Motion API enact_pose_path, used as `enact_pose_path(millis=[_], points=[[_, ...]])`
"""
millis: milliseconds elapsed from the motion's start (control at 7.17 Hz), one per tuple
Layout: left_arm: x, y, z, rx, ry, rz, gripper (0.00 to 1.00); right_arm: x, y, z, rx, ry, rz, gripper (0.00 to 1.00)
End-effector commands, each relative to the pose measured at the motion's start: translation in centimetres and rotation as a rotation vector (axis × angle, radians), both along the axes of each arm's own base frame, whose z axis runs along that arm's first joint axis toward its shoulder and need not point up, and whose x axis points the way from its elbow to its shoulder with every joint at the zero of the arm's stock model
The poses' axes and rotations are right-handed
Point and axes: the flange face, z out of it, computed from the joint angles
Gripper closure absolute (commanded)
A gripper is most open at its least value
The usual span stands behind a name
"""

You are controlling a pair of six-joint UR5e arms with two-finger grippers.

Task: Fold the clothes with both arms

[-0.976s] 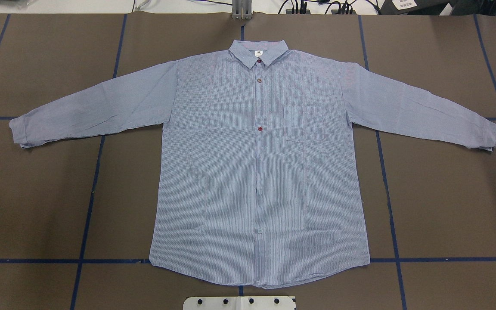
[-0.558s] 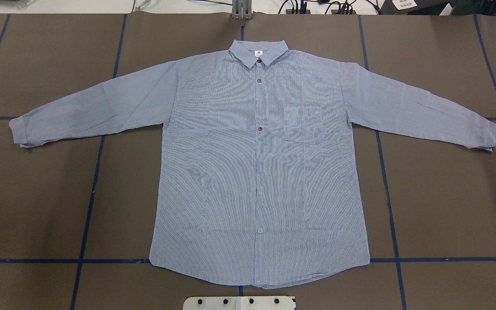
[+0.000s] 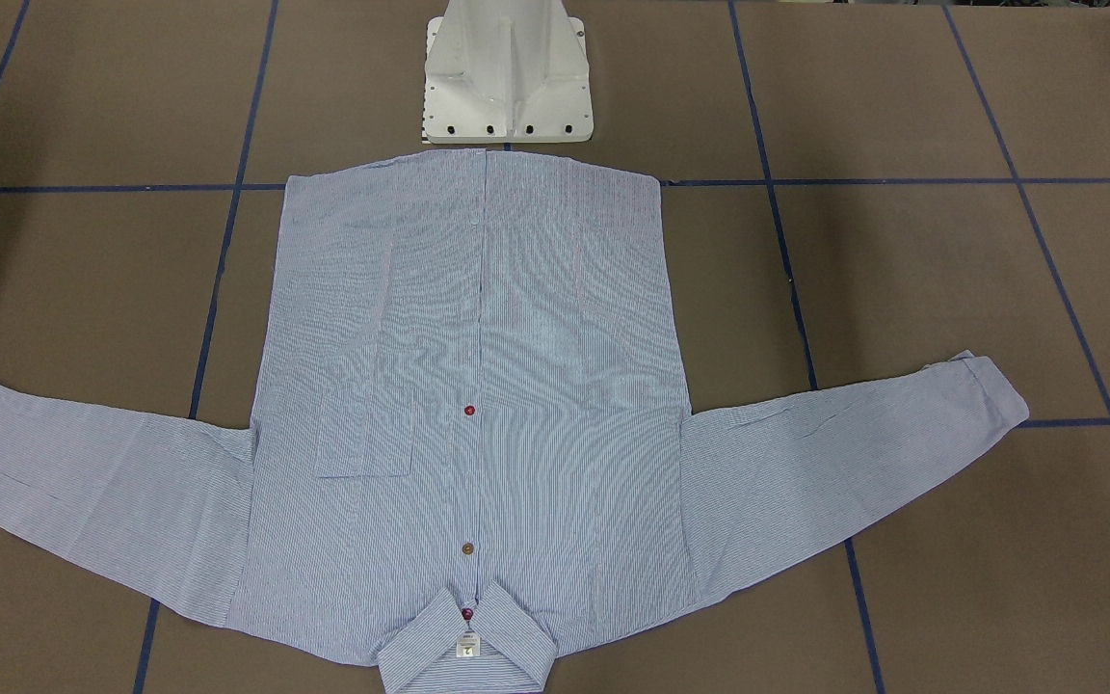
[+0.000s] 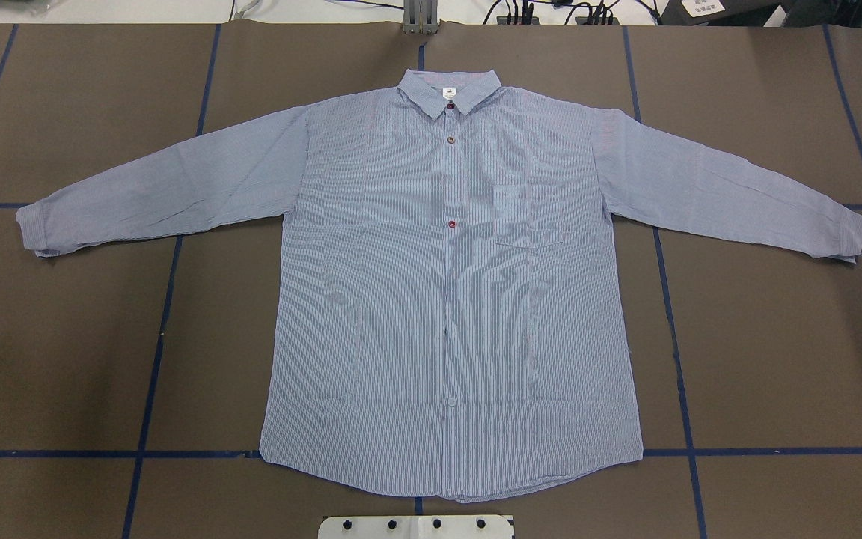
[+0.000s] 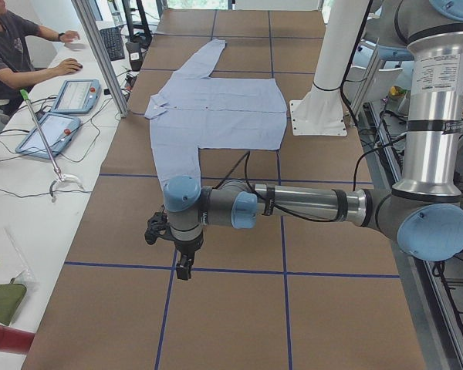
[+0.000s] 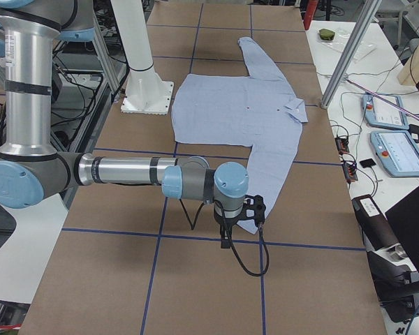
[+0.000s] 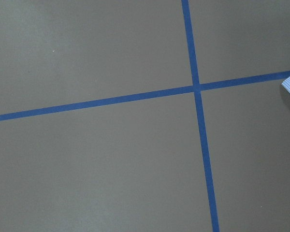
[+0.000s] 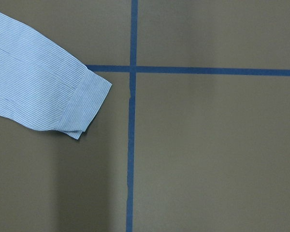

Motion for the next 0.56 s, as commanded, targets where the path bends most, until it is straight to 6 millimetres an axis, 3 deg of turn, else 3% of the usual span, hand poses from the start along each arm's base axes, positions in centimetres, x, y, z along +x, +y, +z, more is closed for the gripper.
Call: enact_pose_path(millis=[0, 139, 418], points=[[0.5, -1.8, -2.1, 0.114, -0.002, 0.003, 0.00, -0.7, -0.9, -0.7, 0.044, -0.032, -0.010, 0.00], [0.6, -1.9, -2.6, 0.182, 0.007, 0.007, 0.00, -1.0, -1.1, 0.4, 0.100, -0.083, -0.013, 0.00], [0.7, -1.9, -1.3, 0.225, 0.026, -0.009, 0.00, -2.8, -1.6, 5.6, 0.139, -0.114, -0.003, 0.00]])
